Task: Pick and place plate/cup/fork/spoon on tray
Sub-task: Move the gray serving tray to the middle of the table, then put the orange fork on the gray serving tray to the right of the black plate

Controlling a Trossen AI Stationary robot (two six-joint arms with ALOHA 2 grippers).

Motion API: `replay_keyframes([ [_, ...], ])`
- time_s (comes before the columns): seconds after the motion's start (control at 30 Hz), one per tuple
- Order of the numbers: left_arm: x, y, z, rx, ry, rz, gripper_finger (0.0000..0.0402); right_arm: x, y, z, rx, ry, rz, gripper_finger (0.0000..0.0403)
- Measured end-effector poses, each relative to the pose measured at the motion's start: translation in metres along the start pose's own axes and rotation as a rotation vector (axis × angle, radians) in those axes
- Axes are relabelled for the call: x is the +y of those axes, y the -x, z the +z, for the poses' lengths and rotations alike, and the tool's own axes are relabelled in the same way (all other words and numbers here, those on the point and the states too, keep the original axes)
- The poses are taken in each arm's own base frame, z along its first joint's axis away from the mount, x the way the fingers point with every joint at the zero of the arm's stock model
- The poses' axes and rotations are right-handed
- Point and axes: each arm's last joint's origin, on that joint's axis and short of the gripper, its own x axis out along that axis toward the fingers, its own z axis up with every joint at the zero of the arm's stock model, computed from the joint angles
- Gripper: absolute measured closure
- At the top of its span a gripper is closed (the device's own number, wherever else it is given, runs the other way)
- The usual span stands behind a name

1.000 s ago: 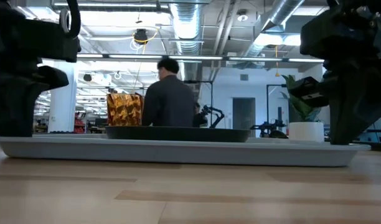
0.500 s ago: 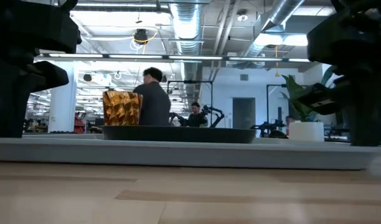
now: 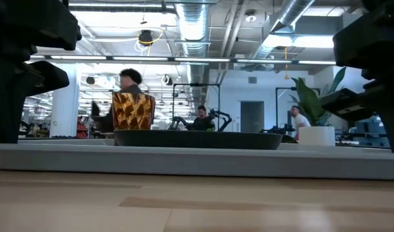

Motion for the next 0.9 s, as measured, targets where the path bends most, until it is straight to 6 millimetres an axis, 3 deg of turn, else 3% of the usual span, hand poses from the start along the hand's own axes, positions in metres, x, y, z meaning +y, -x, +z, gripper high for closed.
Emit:
replay_keyframes([
  [0.27,0.002,0.015,0.003,-0.035,0.011,-0.036,0.0401,0.004,0.013,0.011,-0.004,0.006,-0.013,0.0395],
  [0.47,0.002,0.026,0.009,-0.24,-0.06,-0.207,0.0401,0.014,0.041,0.02,-0.123,0.047,-0.064,0.0399],
  [0.67,0.018,0.03,0.002,-0.503,-0.072,-0.323,0.0401,0.025,0.057,0.003,-0.278,-0.013,-0.058,0.04],
  [0.9,0.044,0.038,-0.019,-0.767,-0.026,-0.349,0.0402,0.045,0.066,-0.02,-0.306,-0.287,-0.001,0.04],
])
